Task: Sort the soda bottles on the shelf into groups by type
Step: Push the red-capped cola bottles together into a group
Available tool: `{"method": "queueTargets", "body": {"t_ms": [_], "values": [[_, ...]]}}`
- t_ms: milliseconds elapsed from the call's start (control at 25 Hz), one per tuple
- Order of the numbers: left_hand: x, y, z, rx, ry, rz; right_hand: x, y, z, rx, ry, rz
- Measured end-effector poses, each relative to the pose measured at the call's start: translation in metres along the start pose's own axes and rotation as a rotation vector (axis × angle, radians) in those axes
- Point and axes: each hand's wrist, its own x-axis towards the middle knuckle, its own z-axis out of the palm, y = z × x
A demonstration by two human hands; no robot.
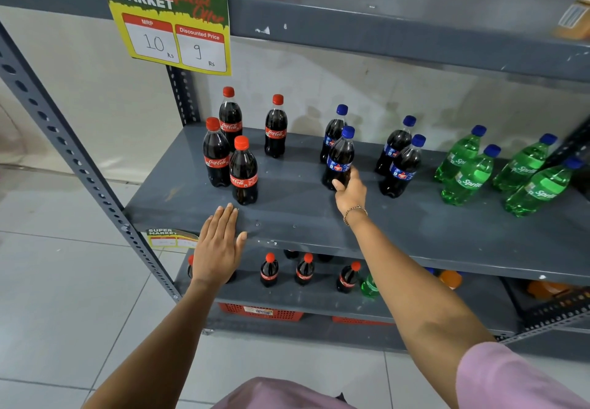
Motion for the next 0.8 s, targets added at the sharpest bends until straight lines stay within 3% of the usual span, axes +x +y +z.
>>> {"method": "queueTargets", "body": {"t_ms": [120, 280, 360, 640, 800], "values": [[0.001, -0.001, -0.001, 0.005, -0.002, 0.014, -0.004, 0.0, -0.001, 0.001, -0.009, 0.039], [0.003, -0.013, -0.005, 0.024, -0.007, 0.05, -0.035, -0.003, 0.015, 0.078, 0.252, 0.033], [0.002, -0.021, -0.007, 0.019, -0.014, 0.016, -0.055, -0.01, 0.032, 0.13, 0.269, 0.002], [-0.001, -0.021, -0.009, 0.05, -0.027, -0.005, -0.078, -0.058, 0.087, 0.113, -0.399, -0.119], [-0.001, -0.022, -0.011, 0.077, -0.03, -0.007, -0.076, -0.071, 0.104, 0.071, -0.389, -0.19]]}}
